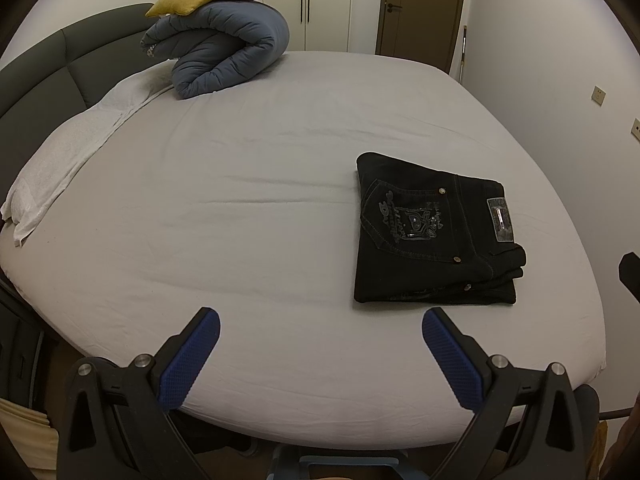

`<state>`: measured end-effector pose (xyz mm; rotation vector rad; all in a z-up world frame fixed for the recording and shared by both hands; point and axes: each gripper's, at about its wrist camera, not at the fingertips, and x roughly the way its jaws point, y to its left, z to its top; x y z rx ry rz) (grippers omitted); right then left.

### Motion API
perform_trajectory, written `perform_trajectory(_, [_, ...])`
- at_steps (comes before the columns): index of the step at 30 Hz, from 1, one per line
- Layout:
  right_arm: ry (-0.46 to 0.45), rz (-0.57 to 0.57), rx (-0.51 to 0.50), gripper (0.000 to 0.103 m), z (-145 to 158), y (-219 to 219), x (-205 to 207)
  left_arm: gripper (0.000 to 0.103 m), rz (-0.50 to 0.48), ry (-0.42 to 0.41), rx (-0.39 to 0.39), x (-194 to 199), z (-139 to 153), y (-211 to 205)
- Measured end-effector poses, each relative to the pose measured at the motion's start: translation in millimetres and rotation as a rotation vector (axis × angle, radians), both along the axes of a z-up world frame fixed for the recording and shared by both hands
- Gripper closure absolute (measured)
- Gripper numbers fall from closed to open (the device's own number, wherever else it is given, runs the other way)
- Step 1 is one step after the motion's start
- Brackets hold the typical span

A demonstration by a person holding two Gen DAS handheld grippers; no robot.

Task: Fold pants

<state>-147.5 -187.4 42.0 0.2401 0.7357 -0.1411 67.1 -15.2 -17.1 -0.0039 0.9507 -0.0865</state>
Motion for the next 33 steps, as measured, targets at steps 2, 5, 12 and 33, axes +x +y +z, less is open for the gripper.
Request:
perform_trajectory(2, [0.000, 0.002, -0.001, 0.000, -0.4, 2.1, 0.0, 0.000, 0.000, 0.000, 0.000, 0.1, 0.2, 0.0])
perform_trajectory(5, [-0.001, 0.004, -0.002, 0.000, 0.2, 5.5, -1.1, 0.000, -0.002, 0.000, -0.001, -0.2, -0.1, 0.7])
perform_trajectory(12, [0.000, 0.003, -0.002, 0.000, 0.2, 6.6, -1.7, 0.000, -0.006, 0.001, 0.000, -2.5, -1.5, 1.3])
perform_trajectory(33, [0.002, 0.005, -0.002, 0.000, -0.8, 10.3, -2.4, 0.000, -0.015, 0.006, 0.000, -4.5, -2.1, 3.4])
